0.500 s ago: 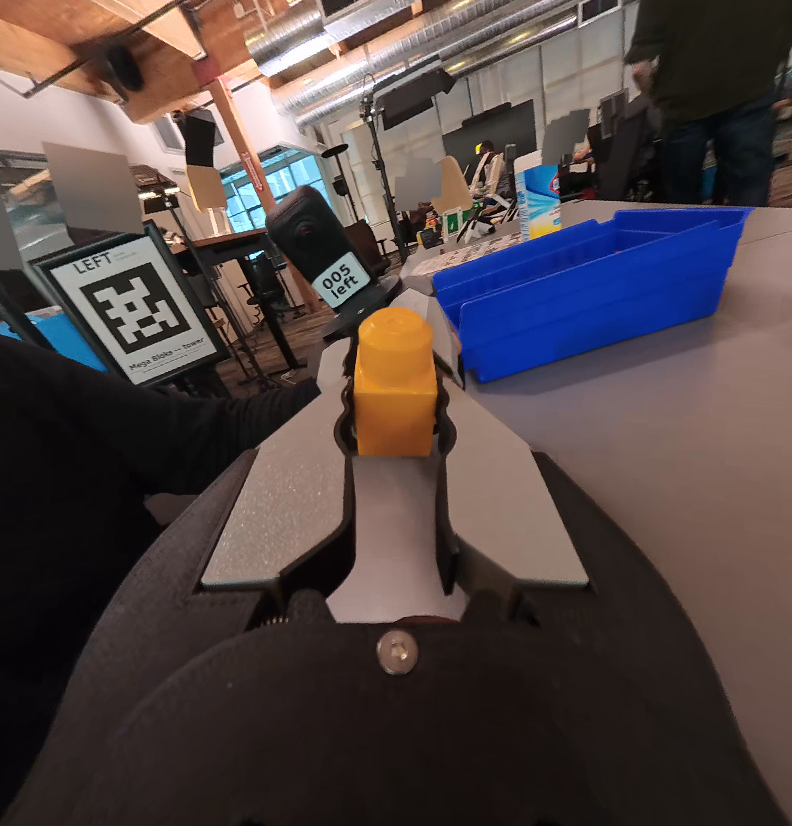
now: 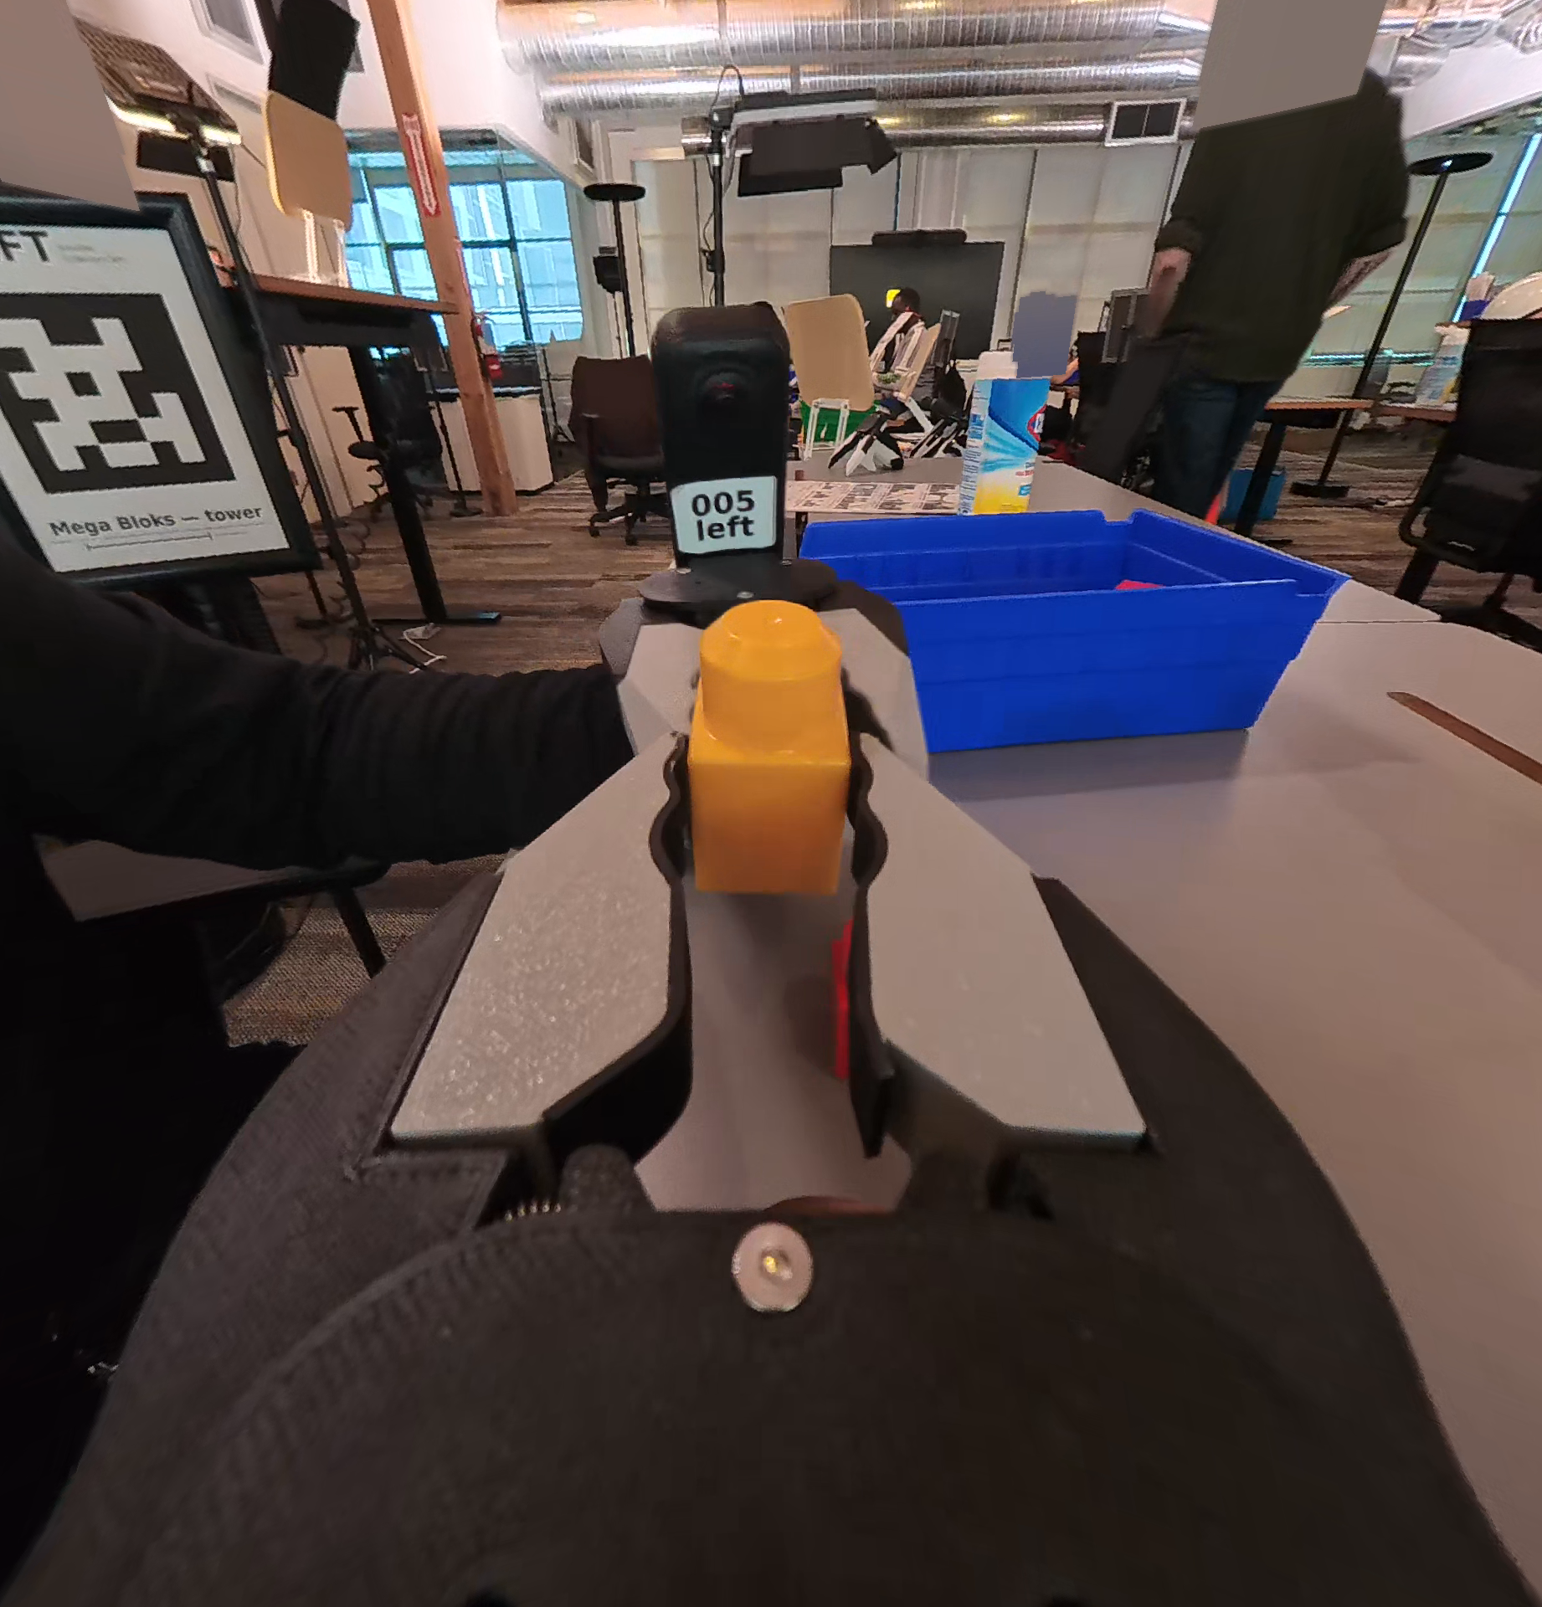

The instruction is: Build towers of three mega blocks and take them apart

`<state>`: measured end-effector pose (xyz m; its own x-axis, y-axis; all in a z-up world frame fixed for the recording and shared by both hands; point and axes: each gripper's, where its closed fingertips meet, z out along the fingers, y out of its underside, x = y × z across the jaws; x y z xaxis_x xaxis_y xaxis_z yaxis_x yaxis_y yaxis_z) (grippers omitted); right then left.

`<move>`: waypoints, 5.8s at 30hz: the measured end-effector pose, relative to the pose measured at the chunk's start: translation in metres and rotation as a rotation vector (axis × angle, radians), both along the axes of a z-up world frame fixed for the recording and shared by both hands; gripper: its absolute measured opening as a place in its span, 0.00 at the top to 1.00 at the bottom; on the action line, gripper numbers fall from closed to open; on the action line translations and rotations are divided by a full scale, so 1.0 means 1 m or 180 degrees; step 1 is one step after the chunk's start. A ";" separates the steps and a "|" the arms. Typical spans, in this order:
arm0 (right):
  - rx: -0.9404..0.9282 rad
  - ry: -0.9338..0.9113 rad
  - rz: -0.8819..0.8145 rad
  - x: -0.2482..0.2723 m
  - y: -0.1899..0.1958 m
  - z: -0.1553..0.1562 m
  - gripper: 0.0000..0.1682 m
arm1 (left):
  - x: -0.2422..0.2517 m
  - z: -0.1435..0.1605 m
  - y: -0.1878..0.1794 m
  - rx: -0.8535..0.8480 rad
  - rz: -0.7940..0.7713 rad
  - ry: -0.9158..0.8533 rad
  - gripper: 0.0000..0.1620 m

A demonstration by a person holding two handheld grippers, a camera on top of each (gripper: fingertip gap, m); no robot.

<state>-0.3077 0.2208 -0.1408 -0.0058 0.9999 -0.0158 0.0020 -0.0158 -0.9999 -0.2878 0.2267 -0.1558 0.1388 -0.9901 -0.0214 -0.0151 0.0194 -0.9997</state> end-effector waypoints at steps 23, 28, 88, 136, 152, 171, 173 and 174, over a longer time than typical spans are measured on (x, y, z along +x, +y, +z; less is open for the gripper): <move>-0.0191 -0.0166 -0.0274 0.004 0.020 -0.008 0.80 | -0.008 -0.015 0.011 0.0099 0.0241 0.0337 0.56; -0.0336 0.0011 -0.0420 0.017 0.035 -0.001 0.80 | -0.030 -0.029 0.026 -0.0059 0.0426 0.0567 0.48; 0.0032 -0.0787 -0.0015 0.006 0.011 -0.037 0.80 | 0.009 -0.079 -0.003 -0.0505 -0.0164 0.1308 0.80; -0.0036 -0.1264 0.0045 0.008 0.012 -0.068 0.80 | 0.011 -0.075 0.008 -0.0507 0.0087 0.1210 0.79; -0.0323 -0.1821 -0.0802 0.033 0.073 -0.113 0.79 | -0.019 -0.069 0.065 -0.0758 0.1046 0.0941 0.78; -0.0505 -0.2074 -0.1183 0.032 0.101 -0.132 0.78 | -0.021 -0.067 0.067 -0.0780 0.1053 0.0876 0.81; -0.0523 -0.2184 -0.1167 0.028 0.104 -0.137 0.78 | -0.020 -0.068 0.065 -0.0753 0.1043 0.0901 0.81; -0.0531 -0.2260 -0.1165 0.027 0.105 -0.141 0.78 | -0.019 -0.068 0.064 -0.0747 0.1046 0.0910 0.81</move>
